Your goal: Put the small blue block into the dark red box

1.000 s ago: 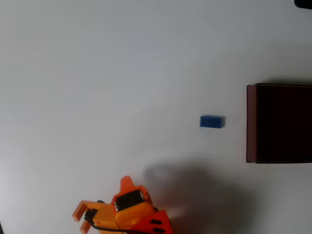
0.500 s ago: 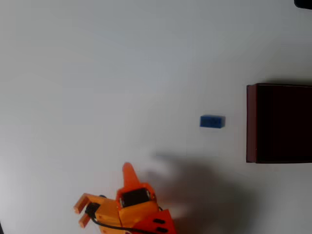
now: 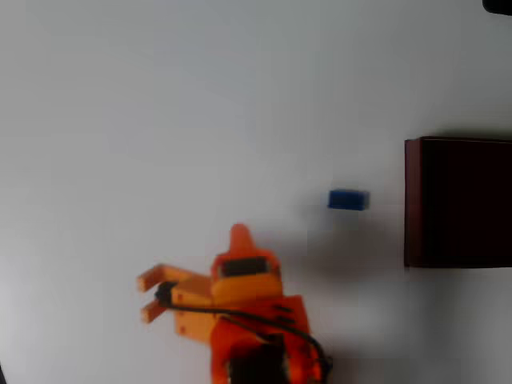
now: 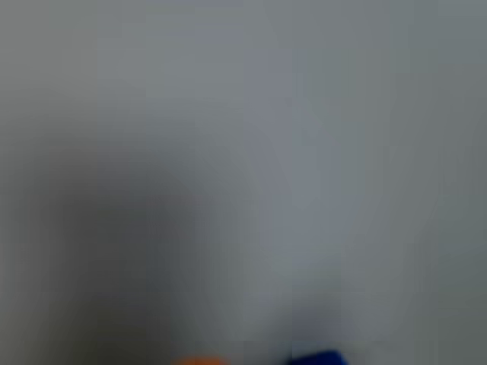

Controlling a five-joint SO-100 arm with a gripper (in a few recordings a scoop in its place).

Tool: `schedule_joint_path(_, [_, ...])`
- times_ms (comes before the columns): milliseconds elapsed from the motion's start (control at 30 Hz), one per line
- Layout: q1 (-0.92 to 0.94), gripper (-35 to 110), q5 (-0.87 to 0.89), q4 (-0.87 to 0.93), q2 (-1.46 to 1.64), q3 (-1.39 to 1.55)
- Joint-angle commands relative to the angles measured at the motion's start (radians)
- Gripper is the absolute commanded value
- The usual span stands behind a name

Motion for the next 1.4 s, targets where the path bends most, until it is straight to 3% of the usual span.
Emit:
schedule_joint_path(0, [0.086,20,-0.075,0.025,-0.112,-0.153])
schedule_joint_path(467, [0.350,20,-0.268,-0.094,-0.535,-0.368])
schedule_joint_path(1367, [0.459,21,-0.311,-0.187,-0.894,-0.505])
